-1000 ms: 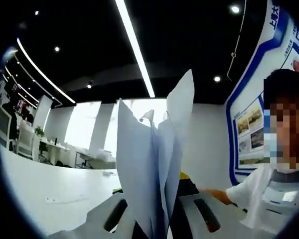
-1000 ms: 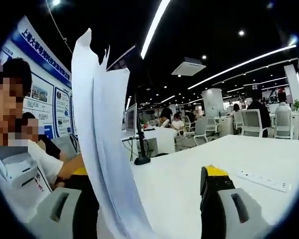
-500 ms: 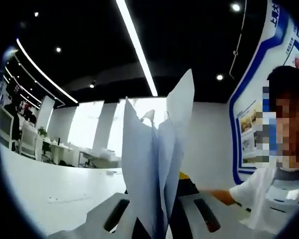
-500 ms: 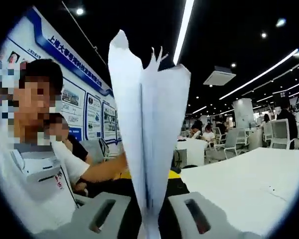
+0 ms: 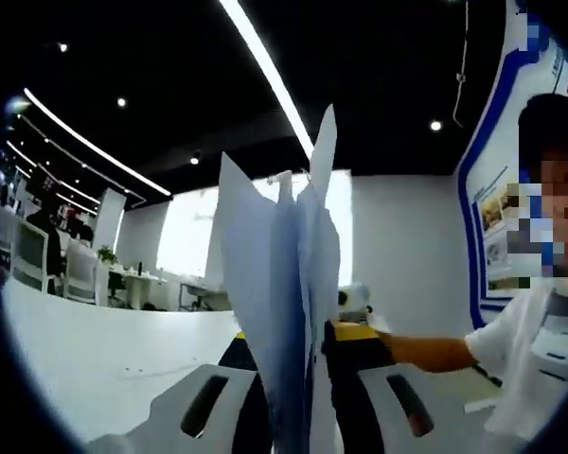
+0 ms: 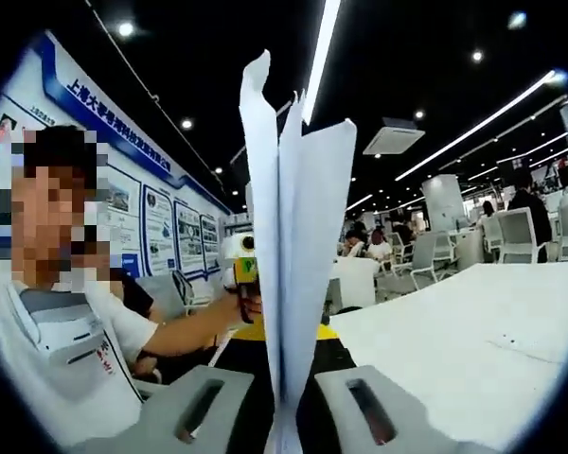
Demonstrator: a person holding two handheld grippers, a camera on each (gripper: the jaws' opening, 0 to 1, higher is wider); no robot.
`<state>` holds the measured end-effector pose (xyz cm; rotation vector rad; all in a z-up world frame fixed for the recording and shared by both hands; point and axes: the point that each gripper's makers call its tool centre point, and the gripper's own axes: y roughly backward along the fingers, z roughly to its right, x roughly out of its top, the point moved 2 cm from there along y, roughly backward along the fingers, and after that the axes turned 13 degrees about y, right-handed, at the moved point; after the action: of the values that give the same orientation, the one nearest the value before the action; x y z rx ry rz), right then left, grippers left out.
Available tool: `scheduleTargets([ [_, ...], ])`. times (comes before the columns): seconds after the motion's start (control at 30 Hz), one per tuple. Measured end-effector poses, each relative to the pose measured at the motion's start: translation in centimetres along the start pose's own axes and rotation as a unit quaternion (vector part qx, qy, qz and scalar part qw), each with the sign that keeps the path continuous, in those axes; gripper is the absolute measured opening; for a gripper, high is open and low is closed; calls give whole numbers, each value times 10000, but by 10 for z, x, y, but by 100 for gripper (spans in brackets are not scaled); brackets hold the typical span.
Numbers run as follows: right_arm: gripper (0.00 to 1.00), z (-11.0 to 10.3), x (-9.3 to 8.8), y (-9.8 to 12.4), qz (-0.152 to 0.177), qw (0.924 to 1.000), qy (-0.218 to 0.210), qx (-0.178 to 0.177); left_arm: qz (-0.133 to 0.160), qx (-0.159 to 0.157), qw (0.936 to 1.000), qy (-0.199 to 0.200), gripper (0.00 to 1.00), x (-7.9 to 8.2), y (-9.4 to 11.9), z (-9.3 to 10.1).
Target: Organize the stack of printing papers by aligning and flattening the scattered papers on the table
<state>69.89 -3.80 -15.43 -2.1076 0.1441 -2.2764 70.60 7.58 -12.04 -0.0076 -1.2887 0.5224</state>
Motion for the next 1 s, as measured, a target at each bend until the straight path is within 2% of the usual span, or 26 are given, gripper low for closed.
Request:
scheduleTargets([
  [0.1, 0, 3, -1, 1, 3, 9999, -25, -114, 169, 234, 9996, -7, 18, -3, 10, -11],
  [0.17, 0, 3, -2, 0, -4, 9999, -53, -157, 203, 218, 9996, -25, 6, -6, 13, -10],
  [0.27, 0, 5, -3, -1, -18, 9997, -47, -225, 333, 310, 9986, -271, 6, -5, 13, -10],
  [0.4, 0, 7, 3, -2, -1, 9994, 79, -332, 370, 334, 9979, -412, 6, 1, 11, -8],
  [0.57, 0, 12, 8, -5, -8, 9985, 222, -502, 437, 397, 9970, -495, 6, 9, 9, -15],
  [0.67, 0, 17, 9, -5, -12, 9976, 319, -609, 476, 453, 9969, -432, 9, 12, 7, -19],
  [0.77, 20, 23, 4, -2, -14, 9974, 158, -706, 452, 551, 9965, -436, 22, 12, 10, -24],
  [0.87, 22, 22, -9, -1, -239, 9969, 234, -711, 417, 654, 9959, -472, 25, 8, 14, -30],
  [1.0, 23, 21, -10, 1, -151, 9965, 390, -731, 390, 604, 9964, -441, 25, 7, 16, -29],
])
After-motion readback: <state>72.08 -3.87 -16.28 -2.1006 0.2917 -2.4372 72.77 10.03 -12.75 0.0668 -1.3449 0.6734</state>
